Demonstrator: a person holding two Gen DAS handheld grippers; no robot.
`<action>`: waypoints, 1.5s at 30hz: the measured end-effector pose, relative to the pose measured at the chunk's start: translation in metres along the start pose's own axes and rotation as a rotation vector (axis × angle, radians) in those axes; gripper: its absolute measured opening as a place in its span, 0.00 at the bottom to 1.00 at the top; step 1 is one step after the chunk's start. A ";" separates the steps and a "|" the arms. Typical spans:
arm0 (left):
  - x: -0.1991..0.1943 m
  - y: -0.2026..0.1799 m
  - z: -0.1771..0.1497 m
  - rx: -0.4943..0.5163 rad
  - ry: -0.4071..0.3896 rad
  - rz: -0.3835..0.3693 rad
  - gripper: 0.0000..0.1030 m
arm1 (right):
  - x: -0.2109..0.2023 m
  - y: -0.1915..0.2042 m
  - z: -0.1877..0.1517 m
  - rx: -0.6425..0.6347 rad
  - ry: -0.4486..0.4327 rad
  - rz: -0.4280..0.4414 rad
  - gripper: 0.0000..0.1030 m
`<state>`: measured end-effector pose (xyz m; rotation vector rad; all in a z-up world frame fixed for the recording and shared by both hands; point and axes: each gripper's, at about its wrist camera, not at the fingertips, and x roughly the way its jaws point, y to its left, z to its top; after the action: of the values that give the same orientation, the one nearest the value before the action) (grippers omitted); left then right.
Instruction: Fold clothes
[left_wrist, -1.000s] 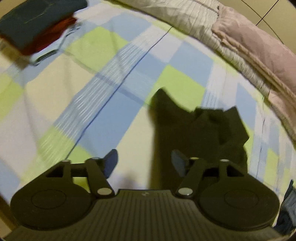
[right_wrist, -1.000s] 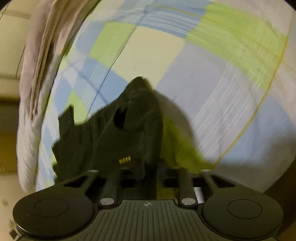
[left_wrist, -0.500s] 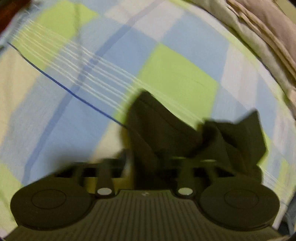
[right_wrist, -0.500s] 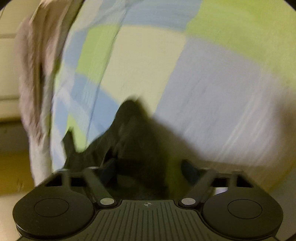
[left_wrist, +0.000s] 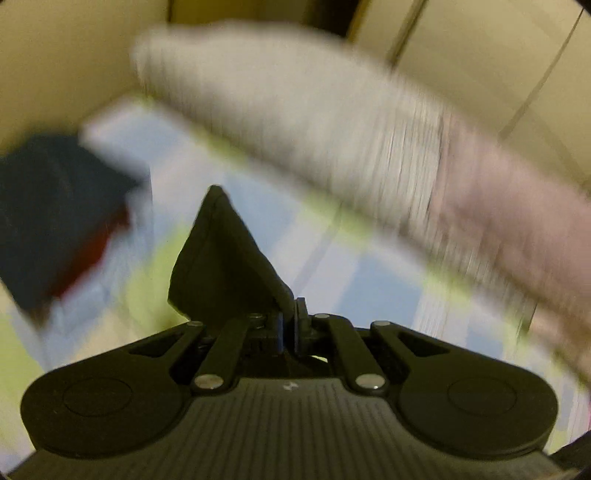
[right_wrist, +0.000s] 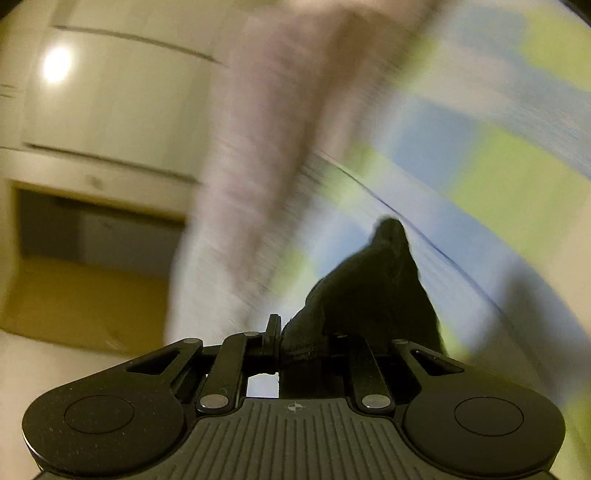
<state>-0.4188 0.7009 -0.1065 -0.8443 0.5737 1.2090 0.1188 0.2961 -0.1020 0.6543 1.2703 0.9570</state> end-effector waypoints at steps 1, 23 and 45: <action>-0.023 -0.001 0.023 -0.017 -0.067 -0.022 0.03 | 0.001 0.029 0.007 -0.032 -0.048 0.056 0.13; -0.069 0.129 -0.263 -0.175 0.214 0.110 0.20 | -0.189 -0.182 -0.115 0.035 -0.180 -0.540 0.36; 0.020 0.177 -0.325 -0.332 0.167 0.249 0.37 | -0.176 -0.364 -0.110 0.269 -0.309 -0.402 0.65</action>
<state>-0.5670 0.4693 -0.3553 -1.1891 0.6363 1.4955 0.0913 -0.0423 -0.3473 0.6895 1.1996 0.3424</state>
